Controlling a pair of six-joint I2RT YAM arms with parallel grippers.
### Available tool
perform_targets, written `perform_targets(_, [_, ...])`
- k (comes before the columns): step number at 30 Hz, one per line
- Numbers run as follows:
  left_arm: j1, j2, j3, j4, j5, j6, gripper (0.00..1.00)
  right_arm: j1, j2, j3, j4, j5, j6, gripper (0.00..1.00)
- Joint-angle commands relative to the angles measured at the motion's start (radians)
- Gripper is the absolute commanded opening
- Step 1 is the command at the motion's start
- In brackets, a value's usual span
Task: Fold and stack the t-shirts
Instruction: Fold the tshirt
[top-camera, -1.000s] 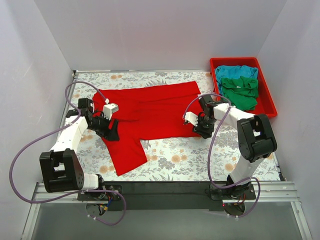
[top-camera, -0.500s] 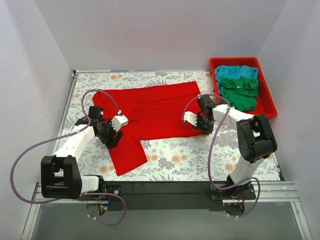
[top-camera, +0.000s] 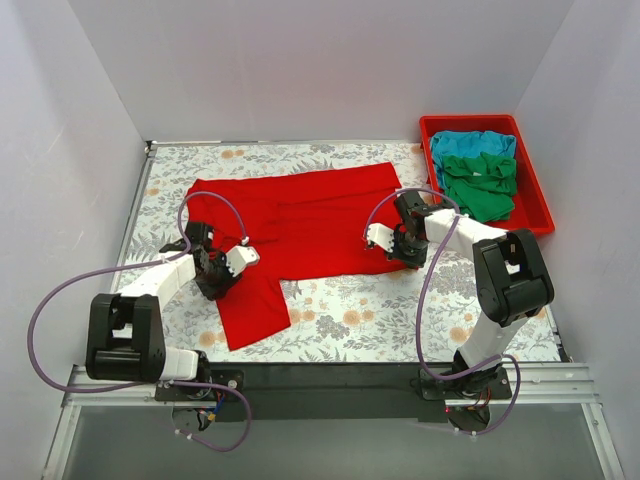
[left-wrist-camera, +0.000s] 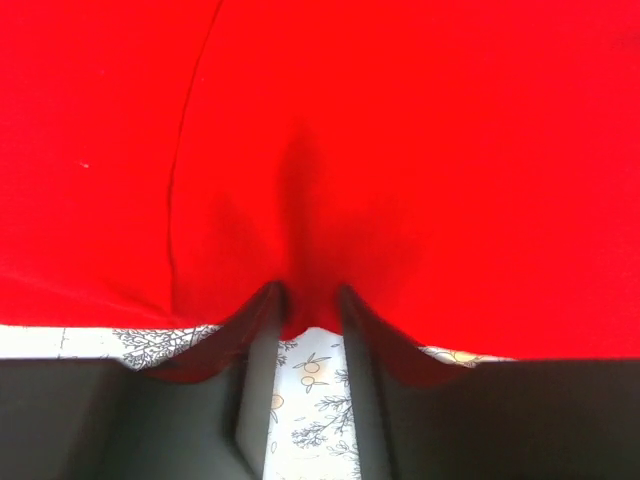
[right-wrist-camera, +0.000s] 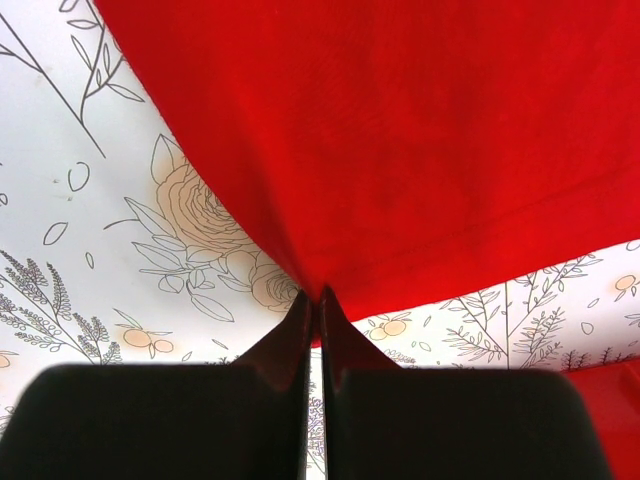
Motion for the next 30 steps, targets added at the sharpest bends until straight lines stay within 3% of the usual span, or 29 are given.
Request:
perform_targets(1, [-0.006,-0.017,-0.033,0.013,-0.028,0.042,0.20,0.001,0.025,-0.044,-0.020,-0.019,-0.007,0.01])
perform_targets(8, [-0.006,-0.097,-0.010,-0.081,-0.002,0.054,0.00,0.002,-0.074,-0.077,-0.072,-0.060,-0.005,0.01])
perform_targets(17, [0.011,-0.174,0.152,-0.268,0.064,0.064,0.00,-0.019,-0.216,-0.064,-0.160,-0.077,-0.028,0.01])
perform_targets(30, [0.121,0.012,0.451,-0.287,0.107,0.061,0.00,-0.068,-0.081,0.203,-0.227,-0.089,-0.080,0.01])
